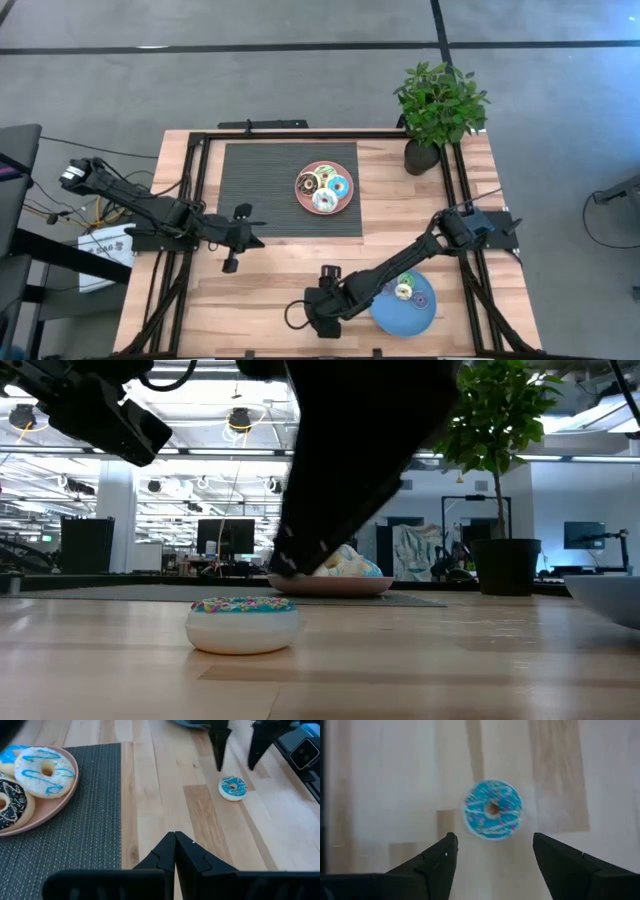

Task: Pick & Place donuts
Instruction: Put the small blue donut on the blue plate

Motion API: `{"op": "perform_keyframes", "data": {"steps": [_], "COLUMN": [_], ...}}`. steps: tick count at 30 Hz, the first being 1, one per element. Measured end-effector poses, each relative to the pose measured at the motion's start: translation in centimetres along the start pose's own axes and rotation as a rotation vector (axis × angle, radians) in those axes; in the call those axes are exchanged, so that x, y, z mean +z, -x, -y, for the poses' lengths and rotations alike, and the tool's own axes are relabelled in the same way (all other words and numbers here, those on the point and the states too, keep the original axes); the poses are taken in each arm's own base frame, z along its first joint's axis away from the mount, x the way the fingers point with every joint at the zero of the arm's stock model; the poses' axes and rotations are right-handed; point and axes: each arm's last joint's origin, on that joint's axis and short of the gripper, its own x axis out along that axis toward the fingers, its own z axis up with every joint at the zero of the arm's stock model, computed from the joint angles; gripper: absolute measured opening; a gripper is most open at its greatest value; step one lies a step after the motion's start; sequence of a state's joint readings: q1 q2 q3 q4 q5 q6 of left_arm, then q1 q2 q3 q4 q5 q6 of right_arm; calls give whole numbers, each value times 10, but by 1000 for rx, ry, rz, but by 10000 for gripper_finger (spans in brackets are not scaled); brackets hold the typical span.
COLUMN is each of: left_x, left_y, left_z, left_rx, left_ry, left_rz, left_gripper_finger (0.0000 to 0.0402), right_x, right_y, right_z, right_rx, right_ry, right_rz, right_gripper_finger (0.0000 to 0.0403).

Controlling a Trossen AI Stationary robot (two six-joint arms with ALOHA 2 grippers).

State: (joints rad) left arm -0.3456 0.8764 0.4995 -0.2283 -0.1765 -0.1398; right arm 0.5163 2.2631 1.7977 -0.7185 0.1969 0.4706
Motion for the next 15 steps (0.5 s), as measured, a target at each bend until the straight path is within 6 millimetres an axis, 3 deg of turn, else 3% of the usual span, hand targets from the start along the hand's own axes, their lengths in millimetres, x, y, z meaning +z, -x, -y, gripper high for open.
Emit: {"op": "perform_keyframes", "data": {"steps": [15], "left_x": [0], "left_y": [0], "left_z": [0], "left_rx": [4], "left_ry": [-1], "left_rz": [1], "left_gripper_finger": [0], "right_x": [5], "right_y": [-2], "right_z": [5], "right_rx": [38], "right_ry": [8], "right_rz": [2], "right_gripper_finger": [250]}}
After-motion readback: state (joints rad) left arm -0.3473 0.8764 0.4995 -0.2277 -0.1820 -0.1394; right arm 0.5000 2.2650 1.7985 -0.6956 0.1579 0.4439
